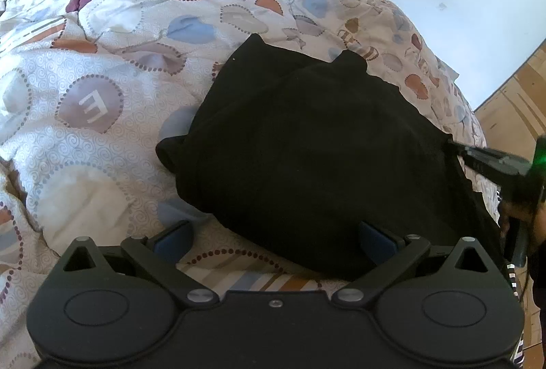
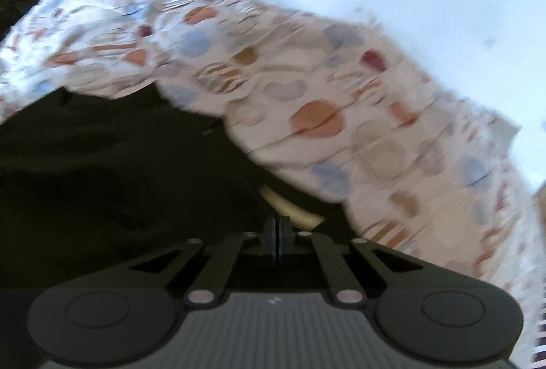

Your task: Fold small clothes

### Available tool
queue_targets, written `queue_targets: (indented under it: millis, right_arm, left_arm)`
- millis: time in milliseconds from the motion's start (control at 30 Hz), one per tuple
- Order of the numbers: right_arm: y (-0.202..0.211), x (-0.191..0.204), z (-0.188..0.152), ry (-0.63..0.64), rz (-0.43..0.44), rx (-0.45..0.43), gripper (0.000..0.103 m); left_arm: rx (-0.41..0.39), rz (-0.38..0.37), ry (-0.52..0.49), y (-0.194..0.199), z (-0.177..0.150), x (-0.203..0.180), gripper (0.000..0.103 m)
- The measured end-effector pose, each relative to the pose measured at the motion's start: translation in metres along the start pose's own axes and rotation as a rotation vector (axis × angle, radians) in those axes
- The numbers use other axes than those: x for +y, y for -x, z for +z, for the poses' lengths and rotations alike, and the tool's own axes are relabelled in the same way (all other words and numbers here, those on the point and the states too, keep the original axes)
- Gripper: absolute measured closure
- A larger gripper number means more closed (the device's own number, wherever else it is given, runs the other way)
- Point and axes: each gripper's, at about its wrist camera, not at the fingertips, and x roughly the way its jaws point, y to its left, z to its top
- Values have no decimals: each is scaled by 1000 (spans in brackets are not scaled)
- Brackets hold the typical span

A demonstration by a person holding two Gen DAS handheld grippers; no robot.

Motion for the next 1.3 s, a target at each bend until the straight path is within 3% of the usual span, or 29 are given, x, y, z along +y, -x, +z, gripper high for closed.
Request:
queue_targets:
  millis: [233,400,500,533,667,867,1033,1300]
  right_arm:
    - [-29,6,10,-6,-104,22,102]
    - [-30,3,7,-60,-100,14,101]
    - [-16,0,8,-107,-99,-8,93]
    - [-11,-1,8,-130,-90,-19,85]
    - [22,-3,7,-223,-88,-77,33]
    - [71,12,-3,-315,-65,-98,0]
    - [107,42,-21,-365,-93,-112,0]
    - [147,105,-59,-404,-257,-148,0]
  left_arm:
    - [-8,-11,6,0,4,-2,1]
    - [-1,0,4,-1,6,-3,1]
    - [7,15,-2,-3,7,-6,1]
    - [12,20,-5,-3,7,-7,1]
    - [15,32,-12,-4,8,-9,1]
    - [22,43,-9,-2,7,-13,1]
    - [23,32,-10,1,6,-14,1]
    - [16,3,-10,10,0,-15,1]
